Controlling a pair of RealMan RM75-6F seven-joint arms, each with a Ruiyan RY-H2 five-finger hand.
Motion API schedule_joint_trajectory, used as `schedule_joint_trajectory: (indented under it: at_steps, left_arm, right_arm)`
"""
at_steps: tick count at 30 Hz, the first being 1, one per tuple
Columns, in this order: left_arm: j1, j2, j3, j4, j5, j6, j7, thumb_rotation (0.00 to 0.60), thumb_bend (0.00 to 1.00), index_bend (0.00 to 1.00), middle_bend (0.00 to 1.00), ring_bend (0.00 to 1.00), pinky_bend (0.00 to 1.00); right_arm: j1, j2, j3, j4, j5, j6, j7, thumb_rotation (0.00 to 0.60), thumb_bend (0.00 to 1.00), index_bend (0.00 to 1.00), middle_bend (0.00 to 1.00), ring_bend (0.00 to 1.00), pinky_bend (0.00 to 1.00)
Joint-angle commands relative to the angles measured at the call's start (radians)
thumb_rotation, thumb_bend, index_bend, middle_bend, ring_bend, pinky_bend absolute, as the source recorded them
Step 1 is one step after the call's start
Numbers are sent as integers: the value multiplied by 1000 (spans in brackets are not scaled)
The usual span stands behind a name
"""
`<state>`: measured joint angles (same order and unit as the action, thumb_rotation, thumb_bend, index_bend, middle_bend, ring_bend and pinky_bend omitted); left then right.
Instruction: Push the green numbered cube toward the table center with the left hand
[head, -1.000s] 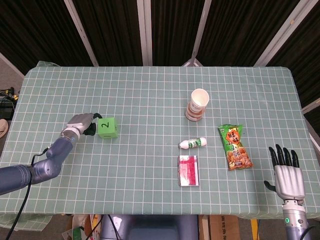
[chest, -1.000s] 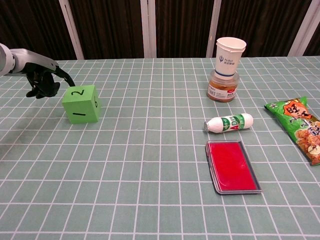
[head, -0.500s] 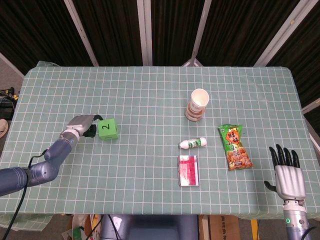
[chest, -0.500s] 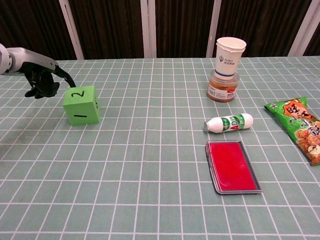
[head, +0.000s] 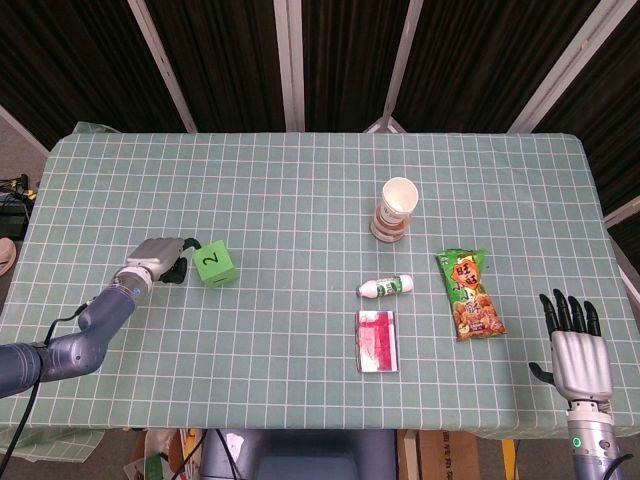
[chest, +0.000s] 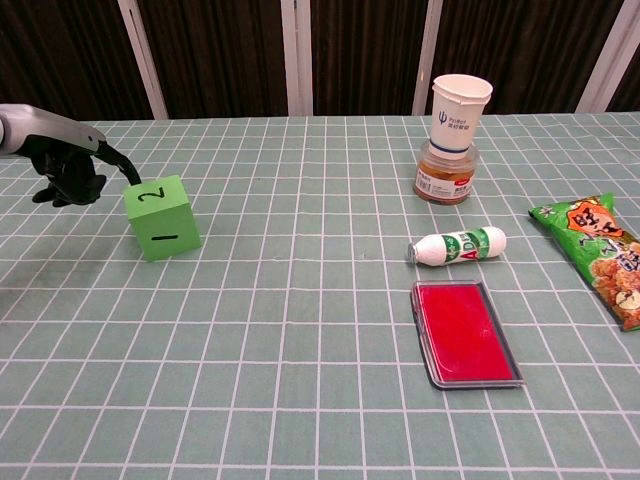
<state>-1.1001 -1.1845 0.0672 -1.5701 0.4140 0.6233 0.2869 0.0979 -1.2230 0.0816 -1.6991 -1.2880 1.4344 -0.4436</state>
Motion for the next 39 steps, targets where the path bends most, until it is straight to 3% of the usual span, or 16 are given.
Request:
schedule_joint_trajectory:
  at_steps: [1, 13, 14, 18, 34, 39]
  left_arm:
    - [5, -4, 0, -12, 22, 12, 4, 600, 1000, 223, 852, 691, 715]
    - [29, 18, 12, -124, 125, 58, 28, 600, 1000, 223, 852, 691, 716]
    - [39, 85, 32, -208, 112, 55, 23, 600, 1000, 223, 852, 691, 716]
    - [13, 82, 43, -211, 110, 42, 57, 600, 1000, 223, 852, 691, 716]
    - [83, 64, 52, -272, 270, 129, 69, 600, 1000, 223, 853, 691, 716]
    - [95, 67, 50, -283, 312, 108, 55, 600, 1000, 223, 853, 691, 716]
  right_arm:
    - [0, 0, 1, 0, 0, 2, 1, 600, 45, 66, 0, 33, 0]
    - [-2, 4, 1, -5, 2, 4, 5, 600, 45, 66, 0, 33, 0]
    - [-2, 4, 1, -6, 2, 4, 5, 600, 45, 66, 0, 33, 0]
    - [-4, 7, 1, -12, 2, 8, 6, 600, 44, 65, 0, 34, 0]
    - [-2, 12, 0, -20, 16, -4, 3, 600, 45, 66, 0, 34, 0]
    - [-2, 9, 0, -21, 15, -1, -2, 600, 45, 66, 0, 33, 0]
